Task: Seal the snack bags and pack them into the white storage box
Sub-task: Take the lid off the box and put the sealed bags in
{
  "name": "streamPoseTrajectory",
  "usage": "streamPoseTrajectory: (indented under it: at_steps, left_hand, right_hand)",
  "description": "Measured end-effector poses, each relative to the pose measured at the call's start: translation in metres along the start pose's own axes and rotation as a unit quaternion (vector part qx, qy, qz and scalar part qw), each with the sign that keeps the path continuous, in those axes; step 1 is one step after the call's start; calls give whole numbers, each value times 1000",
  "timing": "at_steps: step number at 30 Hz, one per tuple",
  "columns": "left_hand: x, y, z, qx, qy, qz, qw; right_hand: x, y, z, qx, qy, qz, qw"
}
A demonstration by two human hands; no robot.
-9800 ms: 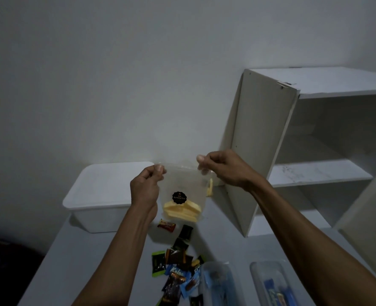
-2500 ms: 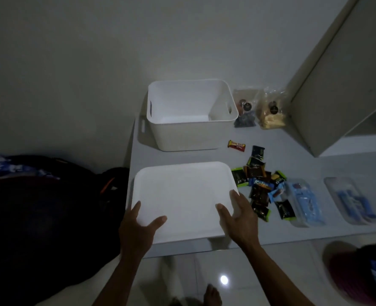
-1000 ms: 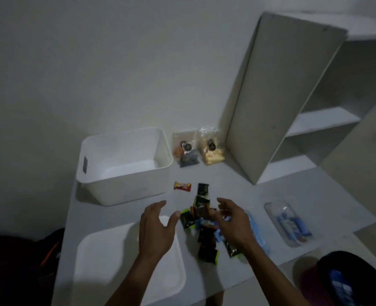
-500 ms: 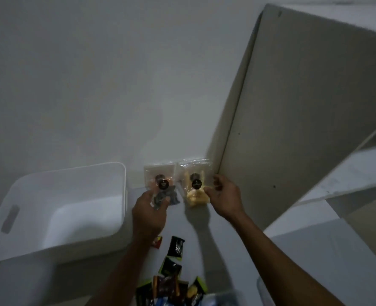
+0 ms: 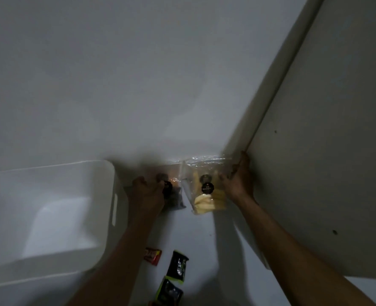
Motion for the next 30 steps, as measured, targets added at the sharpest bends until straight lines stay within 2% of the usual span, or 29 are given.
streamPoseTrajectory:
  at_steps: [6,8,11,14,18,20,25,30]
  left_hand:
    - [4,11,6,-32,-60,-5,998]
    - [-2,9,3,-36,-66,15,997]
    - [-11,7,-8,-28,-41,77,996]
    - [-23,8,-21,-12,58,160,985]
    - [-33,5,-36,44,260,238,935]
    - [-36,3,-41,68,311,253,913]
    - [-45,-10,-52,100,343,293,887]
    - [-81,-26,-86,72,256,302,916]
  right_hand:
    - [2,3,-3,-29,68,9,997]
    - [5,2,-6,-14,70,4,997]
    - [13,-2,-13,15,-24,-47,998]
    - [27,-8,-26,30,-157,-90,983]
    - [47,-21,-39,69,-279,-103,952]
    - [55,-30,-42,78,-328,-119,934]
    - [74,-54,-47,102,-368,-176,907]
    - [115,-85,-85,59,-374,-201,903]
Point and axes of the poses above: each hand's wrist, its own y-axis towards the middle knuckle, its own z-axis out of the palm, x = y × z, the point moved 3 cm from there along y, towards the middle knuckle, and after that the axes turned 12 degrees about z, right-handed, at the moved point
